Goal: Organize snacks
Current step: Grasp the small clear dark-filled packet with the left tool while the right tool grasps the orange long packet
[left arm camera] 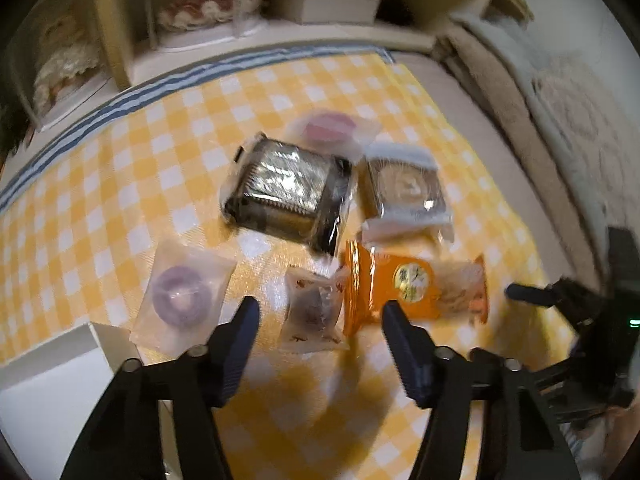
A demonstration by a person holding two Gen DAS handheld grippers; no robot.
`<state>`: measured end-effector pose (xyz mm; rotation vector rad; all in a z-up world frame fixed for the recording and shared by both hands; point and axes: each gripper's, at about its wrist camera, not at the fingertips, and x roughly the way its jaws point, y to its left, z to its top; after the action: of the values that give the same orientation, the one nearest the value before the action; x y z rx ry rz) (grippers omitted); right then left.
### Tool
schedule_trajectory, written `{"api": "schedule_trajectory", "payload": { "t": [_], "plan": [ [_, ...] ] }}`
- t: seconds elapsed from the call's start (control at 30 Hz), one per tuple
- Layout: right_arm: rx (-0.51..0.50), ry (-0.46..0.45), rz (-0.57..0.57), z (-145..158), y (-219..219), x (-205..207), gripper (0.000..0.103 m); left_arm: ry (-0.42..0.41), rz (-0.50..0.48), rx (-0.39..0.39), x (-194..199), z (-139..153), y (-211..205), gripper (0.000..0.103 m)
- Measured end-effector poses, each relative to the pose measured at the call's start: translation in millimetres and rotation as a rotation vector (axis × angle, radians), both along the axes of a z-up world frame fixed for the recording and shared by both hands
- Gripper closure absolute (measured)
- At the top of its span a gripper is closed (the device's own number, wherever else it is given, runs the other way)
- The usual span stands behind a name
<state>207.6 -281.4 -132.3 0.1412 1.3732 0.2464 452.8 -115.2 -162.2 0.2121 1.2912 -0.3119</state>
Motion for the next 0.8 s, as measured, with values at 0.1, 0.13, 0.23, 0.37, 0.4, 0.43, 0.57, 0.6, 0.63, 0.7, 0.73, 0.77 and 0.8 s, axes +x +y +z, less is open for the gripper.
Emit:
{"api": "schedule_trajectory", "payload": {
  "t": [0.1, 0.13, 0.23, 0.37, 0.4, 0.43, 0.57, 0.6, 0.63, 0.7, 0.73, 0.77, 0.8],
  "plan": [
    [0.016, -0.033, -0.004, 9.1, -2.0, -4.2, 0.02, 0.012, -0.03, 0.042, 0.3, -11.8, -7.5, 0.05],
    [0.034, -0.053, -0.051, 13.8, -9.1, -1.3, 0.025, 0.012, -0.034, 0.052, 1.1, -14.7, -9.3, 0.05],
    [0.099, -0.091, -0.186, 22.0, -30.6, 7.8, 0.054, 0.016, -0.04, 0.076, 4.0, -22.8, -14.5, 0.053],
    [0.158, -0.132, -0.364, 20.5, -54.4, 23.8, 0.066, 0.009, -0.044, 0.085, 9.2, -30.1, -19.4, 0.054],
    [0.172, -0.137, -0.39, 18.7, -56.6, 29.2, 0.067, 0.009, -0.043, 0.083, 10.1, -30.6, -19.9, 0.055],
    [0.187, -0.14, -0.418, 14.2, -58.1, 36.0, 0.067, 0.01, -0.045, 0.082, 10.5, -31.9, -20.7, 0.055],
    [0.188, -0.087, -0.401, -4.0, -50.9, 43.3, 0.067, 0.012, -0.053, 0.083, 10.3, -34.6, -20.5, 0.06],
    [0.16, -0.073, -0.36, -7.5, -44.7, 42.6, 0.068, 0.014, -0.052, 0.085, 9.4, -34.7, -19.8, 0.063],
    [0.145, -0.074, -0.329, -8.1, -40.3, 40.3, 0.068, 0.015, -0.051, 0.085, 7.9, -34.1, -18.7, 0.064],
    [0.128, -0.067, -0.269, -6.2, -31.1, 38.5, 0.068, 0.015, -0.047, 0.088, 3.2, -33.7, -17.6, 0.069],
    [0.131, -0.056, -0.243, -5.4, -26.8, 36.9, 0.068, 0.015, -0.044, 0.093, 0.9, -34.3, -17.2, 0.071],
    [0.132, -0.045, -0.212, -4.2, -21.4, 35.0, 0.068, 0.016, -0.043, 0.1, -1.2, -35.5, -17.0, 0.073],
    [0.127, -0.039, -0.192, -3.1, -17.7, 32.4, 0.068, 0.013, -0.044, 0.103, -3.5, -36.1, -17.2, 0.073]
  ]
}}
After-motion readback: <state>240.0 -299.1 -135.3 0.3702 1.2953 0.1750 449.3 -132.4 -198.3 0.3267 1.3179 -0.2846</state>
